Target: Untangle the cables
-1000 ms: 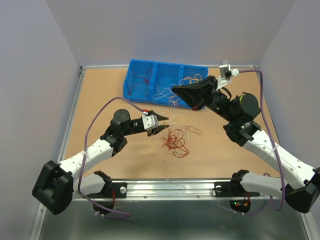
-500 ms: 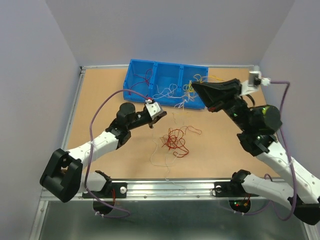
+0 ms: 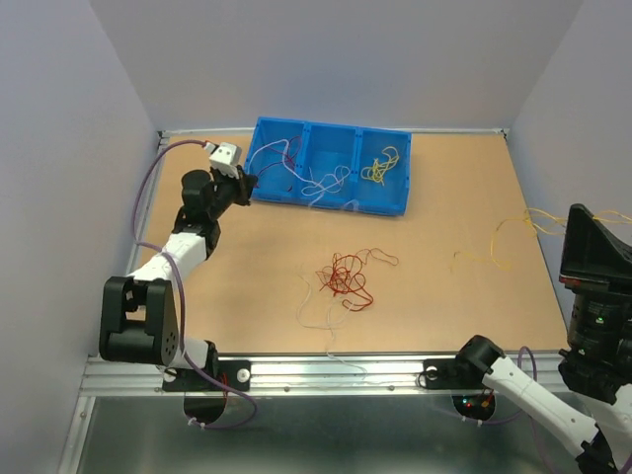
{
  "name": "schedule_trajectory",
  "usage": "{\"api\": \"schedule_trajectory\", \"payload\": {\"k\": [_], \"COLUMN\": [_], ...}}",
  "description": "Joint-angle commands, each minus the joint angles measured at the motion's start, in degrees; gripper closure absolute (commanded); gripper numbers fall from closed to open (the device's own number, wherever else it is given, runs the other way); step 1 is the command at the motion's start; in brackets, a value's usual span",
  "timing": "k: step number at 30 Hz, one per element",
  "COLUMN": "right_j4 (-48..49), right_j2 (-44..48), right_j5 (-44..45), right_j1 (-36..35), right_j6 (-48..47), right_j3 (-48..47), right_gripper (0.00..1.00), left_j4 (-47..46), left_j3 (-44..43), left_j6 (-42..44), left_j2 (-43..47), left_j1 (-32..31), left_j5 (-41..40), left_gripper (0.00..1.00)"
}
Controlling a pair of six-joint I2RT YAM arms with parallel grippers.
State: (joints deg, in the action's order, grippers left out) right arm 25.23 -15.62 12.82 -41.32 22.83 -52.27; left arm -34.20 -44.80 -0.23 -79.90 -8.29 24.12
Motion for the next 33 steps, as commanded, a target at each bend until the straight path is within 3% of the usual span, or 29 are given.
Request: {"api": "schedule_trajectory", "payload": {"k": [1,9,16,20,33], "right_j4": [-6.07,-7.65,-4.06,-1.07,-0.01], "right_j2": [-1.17,-9.6,-27.16,-38.94,-66.19], "right_j5": [5.28,7.74,21.08,24.53,24.89], "right_j1": [-0.34,-0.34,-0.34,-0.25,4.93], "right_j6": [-1.91,-3.84,-9.11,-12.19,-14.3], "right_j3": [2.0,0.86,-0.63,-3.44,-16.19], "right_gripper": [0.99,0.99,0.99,1.0,1.0], "left_j4": [-6.14,-12.11,-16.07,-18.62,-19.95], "left_j3": [-0.03,4.54,8.84,10.95,12.63], "left_j6": [-7.07,-7.07,-6.72,-6.54,-5.04], "left_j2": [1.32,7.29,14.93,17.67,21.27], "left_j1": [2.85,2.85,2.76,2.49,1.09], "left_j5": [4.01,10.85,12.79,16.56,17.98], "left_gripper": [1.0,1.0,1.0,1.0,1.0]}}
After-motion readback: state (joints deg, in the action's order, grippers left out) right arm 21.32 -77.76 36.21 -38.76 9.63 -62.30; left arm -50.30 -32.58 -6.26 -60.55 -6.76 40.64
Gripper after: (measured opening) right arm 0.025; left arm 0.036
